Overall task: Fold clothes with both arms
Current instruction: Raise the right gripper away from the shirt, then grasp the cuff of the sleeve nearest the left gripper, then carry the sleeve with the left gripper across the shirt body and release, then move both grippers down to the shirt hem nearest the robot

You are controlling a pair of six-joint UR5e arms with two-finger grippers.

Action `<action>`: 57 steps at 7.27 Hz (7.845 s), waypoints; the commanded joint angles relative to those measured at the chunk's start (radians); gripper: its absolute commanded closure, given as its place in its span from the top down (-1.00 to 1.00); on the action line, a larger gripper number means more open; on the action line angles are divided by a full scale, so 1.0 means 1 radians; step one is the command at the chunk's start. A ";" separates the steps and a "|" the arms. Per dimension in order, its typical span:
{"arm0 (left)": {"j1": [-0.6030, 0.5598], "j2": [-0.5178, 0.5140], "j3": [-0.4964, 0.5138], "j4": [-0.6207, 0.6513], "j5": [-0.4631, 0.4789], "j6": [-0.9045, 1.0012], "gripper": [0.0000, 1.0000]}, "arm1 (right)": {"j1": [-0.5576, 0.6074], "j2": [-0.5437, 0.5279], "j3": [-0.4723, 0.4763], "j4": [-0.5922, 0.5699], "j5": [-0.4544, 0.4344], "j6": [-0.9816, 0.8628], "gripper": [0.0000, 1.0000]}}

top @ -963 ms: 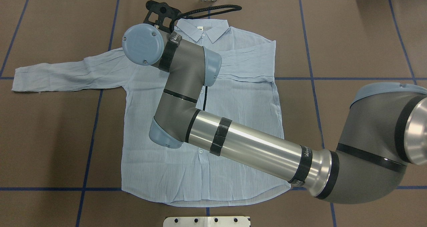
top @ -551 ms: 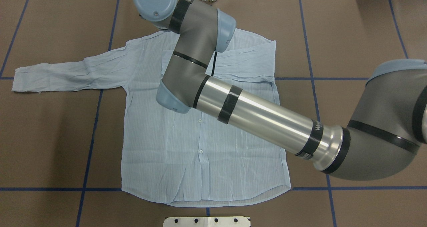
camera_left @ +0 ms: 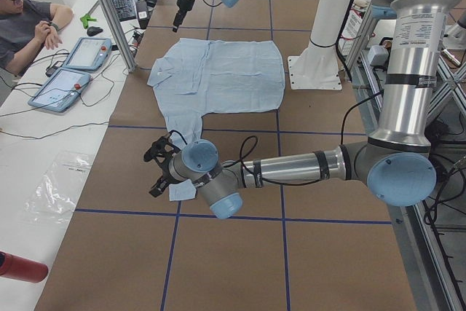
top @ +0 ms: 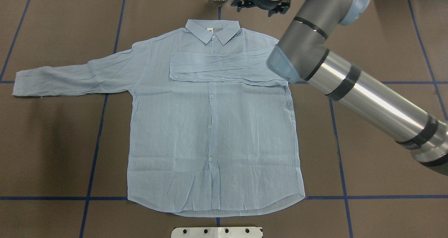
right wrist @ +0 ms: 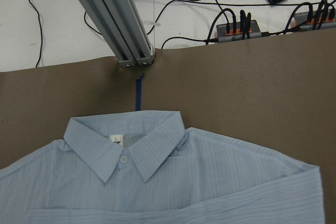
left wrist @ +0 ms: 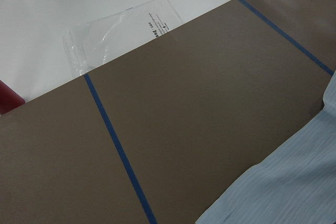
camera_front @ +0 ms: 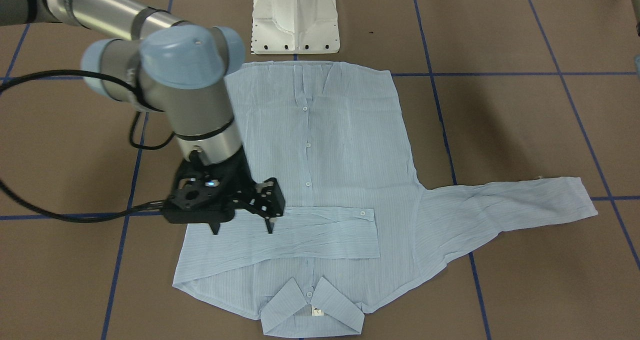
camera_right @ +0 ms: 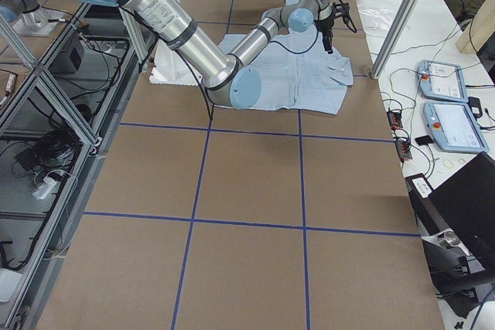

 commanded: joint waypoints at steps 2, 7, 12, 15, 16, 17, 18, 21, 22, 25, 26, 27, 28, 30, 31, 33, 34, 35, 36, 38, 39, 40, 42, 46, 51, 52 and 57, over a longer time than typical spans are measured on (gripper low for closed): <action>0.223 0.000 0.064 -0.165 0.249 -0.508 0.78 | 0.199 -0.267 0.173 0.012 0.241 -0.294 1.00; 0.355 0.006 0.147 -0.215 0.385 -0.582 0.50 | 0.257 -0.373 0.244 0.015 0.290 -0.373 1.00; 0.365 0.046 0.141 -0.228 0.380 -0.538 0.50 | 0.255 -0.390 0.247 0.017 0.280 -0.373 1.00; 0.385 0.046 0.141 -0.228 0.387 -0.543 0.50 | 0.255 -0.392 0.245 0.018 0.280 -0.373 1.00; 0.385 0.046 0.141 -0.228 0.387 -0.541 0.48 | 0.255 -0.392 0.245 0.021 0.280 -0.373 1.00; 0.385 0.046 0.141 -0.228 0.388 -0.544 0.31 | 0.255 -0.392 0.244 0.022 0.280 -0.373 1.00; 0.385 0.046 0.142 -0.228 0.388 -0.546 0.07 | 0.255 -0.392 0.244 0.022 0.280 -0.373 1.00; 0.385 0.046 0.141 -0.229 0.387 -0.544 -0.62 | 0.255 -0.392 0.244 0.022 0.280 -0.373 1.00; 0.385 0.044 0.139 -0.229 0.387 -0.544 -1.00 | 0.255 -0.392 0.244 0.022 0.280 -0.373 1.00; 0.384 0.046 0.095 -0.225 0.374 -0.539 -1.00 | 0.255 -0.392 0.247 0.022 0.280 -0.372 1.00; 0.384 0.026 0.061 -0.212 0.338 -0.541 -1.00 | 0.255 -0.392 0.247 0.023 0.280 -0.369 1.00; 0.384 -0.006 0.043 -0.215 0.315 -0.539 -1.00 | 0.255 -0.392 0.248 0.022 0.280 -0.364 1.00; 0.384 -0.055 0.024 -0.211 0.318 -0.538 -1.00 | 0.255 -0.392 0.248 0.022 0.280 -0.363 1.00; 0.385 -0.141 -0.055 -0.211 0.318 -0.552 -1.00 | 0.255 -0.390 0.248 0.023 0.280 -0.364 1.00; 0.387 -0.190 -0.092 -0.200 0.316 -0.552 -1.00 | 0.255 -0.390 0.256 0.022 0.280 -0.360 1.00; 0.492 -0.360 -0.091 -0.180 0.322 -0.549 -1.00 | 0.255 -0.395 0.262 0.023 0.281 -0.358 1.00; 0.558 -0.434 -0.091 -0.169 0.351 -0.559 -1.00 | 0.255 -0.395 0.262 0.023 0.281 -0.357 1.00; 0.609 -0.469 -0.092 -0.148 0.414 -0.634 -1.00 | 0.254 -0.396 0.268 0.022 0.283 -0.357 1.00; 0.664 -0.521 -0.092 -0.125 0.473 -0.679 -1.00 | 0.255 -0.399 0.273 0.022 0.283 -0.355 1.00; 0.759 -0.594 -0.089 -0.042 0.581 -0.679 -1.00 | 0.255 -0.404 0.276 0.022 0.284 -0.355 1.00; 0.770 -0.629 -0.088 -0.022 0.591 -0.688 -1.00 | 0.255 -0.405 0.279 0.022 0.283 -0.355 1.00; 0.775 -0.669 -0.086 0.055 0.591 -0.694 -1.00 | 0.255 -0.409 0.282 0.022 0.284 -0.355 1.00; 0.827 -0.672 -0.079 0.078 0.607 -0.685 -1.00 | 0.255 -0.409 0.282 0.022 0.283 -0.355 1.00; 0.924 -0.760 0.044 0.079 0.676 -0.639 -0.54 | 0.254 -0.409 0.282 0.022 0.283 -0.354 1.00; 0.938 -0.684 -0.217 0.466 0.625 -0.543 1.00 | 0.054 -0.407 0.396 0.020 0.086 -0.073 1.00; 0.935 -0.598 -0.335 0.540 0.618 -0.526 1.00 | -0.088 -0.407 0.449 0.014 -0.063 0.058 1.00; 1.015 -0.187 -0.706 0.728 0.644 -0.764 1.00 | -0.651 -0.724 0.716 0.006 -0.551 0.439 1.00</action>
